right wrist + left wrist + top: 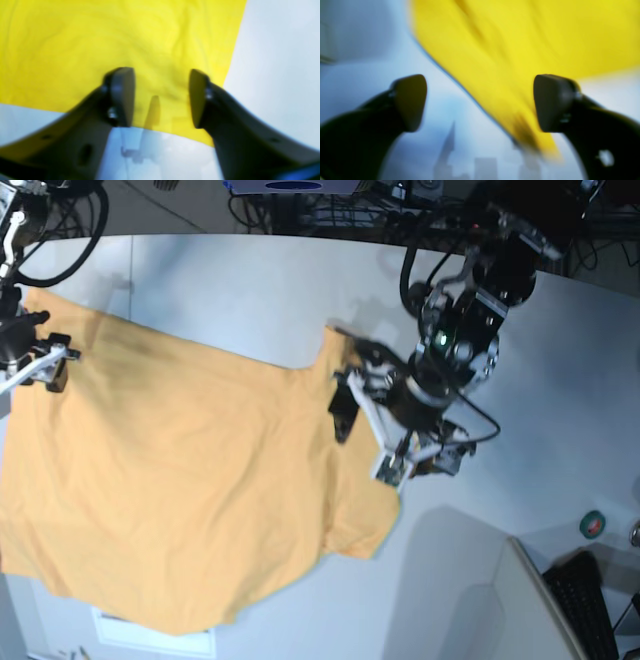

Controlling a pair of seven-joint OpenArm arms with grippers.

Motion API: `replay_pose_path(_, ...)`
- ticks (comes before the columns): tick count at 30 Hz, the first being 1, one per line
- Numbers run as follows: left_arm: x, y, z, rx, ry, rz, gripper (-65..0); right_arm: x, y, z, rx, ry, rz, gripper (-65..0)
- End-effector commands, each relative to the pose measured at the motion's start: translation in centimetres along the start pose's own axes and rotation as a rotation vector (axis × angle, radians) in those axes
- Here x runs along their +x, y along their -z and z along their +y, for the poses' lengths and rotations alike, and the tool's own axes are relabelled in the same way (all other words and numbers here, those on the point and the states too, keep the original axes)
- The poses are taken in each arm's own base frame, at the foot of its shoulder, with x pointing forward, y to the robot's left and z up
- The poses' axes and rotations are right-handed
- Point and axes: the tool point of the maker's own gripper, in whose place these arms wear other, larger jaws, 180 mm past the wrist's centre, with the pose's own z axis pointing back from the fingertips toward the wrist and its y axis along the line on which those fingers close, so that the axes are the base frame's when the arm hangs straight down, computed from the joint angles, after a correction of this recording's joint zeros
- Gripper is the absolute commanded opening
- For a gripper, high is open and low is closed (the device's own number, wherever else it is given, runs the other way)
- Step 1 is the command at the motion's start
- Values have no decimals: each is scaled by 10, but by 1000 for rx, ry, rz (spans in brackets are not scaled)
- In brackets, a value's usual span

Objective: Layout the t-shirt on the table in an organized manner, then fold the t-shirt properly
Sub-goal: 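Lay the shirt flat and release it from both grippers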

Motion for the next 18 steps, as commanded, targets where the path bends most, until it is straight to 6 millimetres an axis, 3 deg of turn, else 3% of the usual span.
replay_pose_path(1,22,12,13,31,1,-40,-193,5,3,5,20,-11,-15,-434)
replay_pose_path(2,28,27,19,45,-1,-28,-295,-2,9,8,33,-5,9,-504)
replay_pose_path(4,34,58,24,60,8,20,-566,-11,23,9,47,24,46,-650)
replay_pose_path(5,34,71,24,63,19,40,-650,-16,29,9,51,43,65,-650)
replay_pose_path(9,27,112,26,78,97,72,-650,-27,57,-5,49,98,144,-650)
replay_pose_path(11,12,124,25,77,156,112,-650,-23,69,-18,39,121,170,-650)
replay_pose_path(14,-19,130,24,72,240,181,-650,-20,84,-35,27,150,214,-650)
replay_pose_path(18,-60,123,-1,8,374,244,-650,-19,107,-41,33,165,252,-650)
